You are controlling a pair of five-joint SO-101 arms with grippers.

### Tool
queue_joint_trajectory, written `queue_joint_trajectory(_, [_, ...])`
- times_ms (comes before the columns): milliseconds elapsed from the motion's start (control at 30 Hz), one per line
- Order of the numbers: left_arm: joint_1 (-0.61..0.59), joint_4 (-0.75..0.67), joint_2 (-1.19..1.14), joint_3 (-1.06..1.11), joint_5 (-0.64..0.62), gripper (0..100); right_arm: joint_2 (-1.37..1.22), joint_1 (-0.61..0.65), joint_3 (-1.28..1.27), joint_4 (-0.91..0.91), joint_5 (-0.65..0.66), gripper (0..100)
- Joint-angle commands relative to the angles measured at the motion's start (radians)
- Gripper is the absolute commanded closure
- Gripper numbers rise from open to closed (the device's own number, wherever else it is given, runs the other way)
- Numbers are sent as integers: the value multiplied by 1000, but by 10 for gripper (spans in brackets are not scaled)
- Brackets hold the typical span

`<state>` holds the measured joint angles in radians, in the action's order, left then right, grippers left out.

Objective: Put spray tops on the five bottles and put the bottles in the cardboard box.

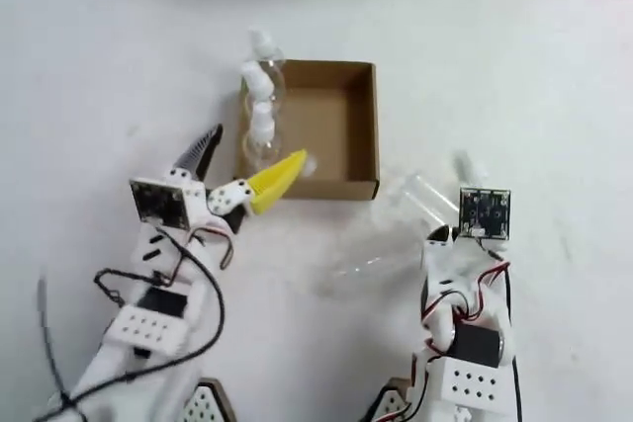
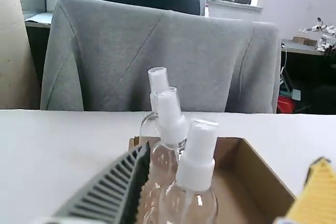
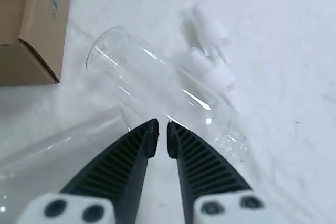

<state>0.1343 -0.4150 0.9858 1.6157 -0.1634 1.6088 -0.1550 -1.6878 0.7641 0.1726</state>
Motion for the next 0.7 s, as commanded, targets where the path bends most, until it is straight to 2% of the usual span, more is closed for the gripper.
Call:
queue_joint_trajectory(0, [13, 310, 248, -72, -12, 566, 5, -10, -8, -1, 11, 984])
queue_joint_trajectory(133, [15, 566, 430, -169, -12, 567, 5, -10, -8, -1, 11, 984])
queue_joint_trajectory(233, [15, 695, 489, -279, -11, 587, 5, -10, -8, -1, 11, 984])
queue_joint_trajectory(400, [18, 848, 490, -528, -12, 749, 5, -10, -8, 1, 11, 984])
queue_joint_trajectory(667, [150, 1166, 490, -816, -14, 985, 5, -10, -8, 2, 11, 984])
